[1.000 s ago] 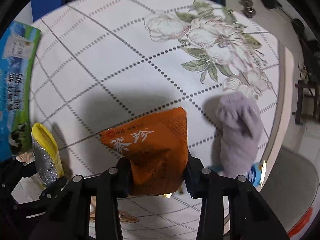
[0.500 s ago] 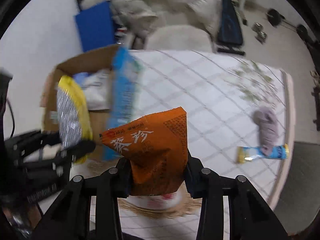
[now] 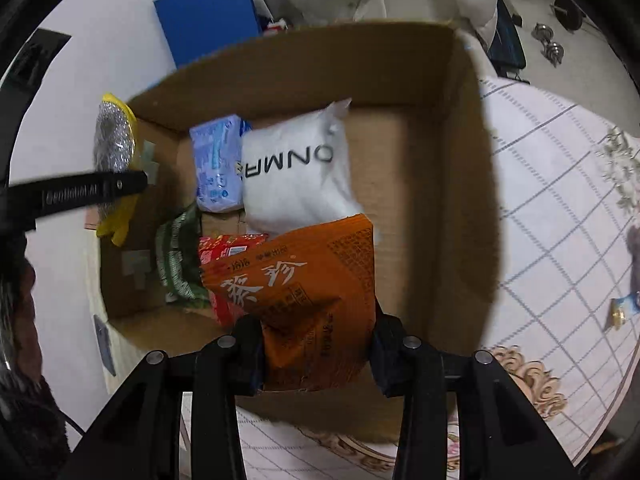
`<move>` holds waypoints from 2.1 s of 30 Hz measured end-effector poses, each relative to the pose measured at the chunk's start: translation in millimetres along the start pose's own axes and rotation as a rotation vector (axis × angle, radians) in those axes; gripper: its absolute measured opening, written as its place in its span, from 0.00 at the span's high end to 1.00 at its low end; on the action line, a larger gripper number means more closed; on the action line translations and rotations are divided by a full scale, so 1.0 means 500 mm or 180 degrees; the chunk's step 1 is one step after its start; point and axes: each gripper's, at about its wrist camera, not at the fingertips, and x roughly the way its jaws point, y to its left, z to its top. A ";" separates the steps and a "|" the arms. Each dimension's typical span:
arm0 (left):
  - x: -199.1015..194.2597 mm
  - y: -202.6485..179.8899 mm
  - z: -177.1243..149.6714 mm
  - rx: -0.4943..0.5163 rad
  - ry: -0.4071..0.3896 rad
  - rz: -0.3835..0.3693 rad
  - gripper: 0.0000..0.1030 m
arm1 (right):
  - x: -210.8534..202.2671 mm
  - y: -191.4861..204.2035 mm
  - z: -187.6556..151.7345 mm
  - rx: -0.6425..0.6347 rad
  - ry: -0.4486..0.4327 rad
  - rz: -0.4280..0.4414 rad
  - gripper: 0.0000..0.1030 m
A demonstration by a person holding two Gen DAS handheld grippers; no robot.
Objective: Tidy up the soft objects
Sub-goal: 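Place the foil item and orange bag into the box, opening both tools, then grasp the lilac cloth with the left tool while the right grasps the blue Nestlé tube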
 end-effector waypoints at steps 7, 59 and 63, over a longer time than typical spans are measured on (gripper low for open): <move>0.063 0.039 0.034 -0.0001 0.0250 0.0050 0.57 | 0.093 0.004 0.034 0.0042 0.0131 -0.0177 0.58; -0.284 0.023 -0.448 -0.0480 -0.1331 -0.0450 0.02 | -0.274 0.037 -0.286 -0.0098 -0.0975 -0.0421 0.00; -0.306 -0.021 -0.451 -0.0362 -0.1396 -0.0340 0.02 | -0.292 0.001 -0.292 0.0008 -0.0943 -0.0261 0.00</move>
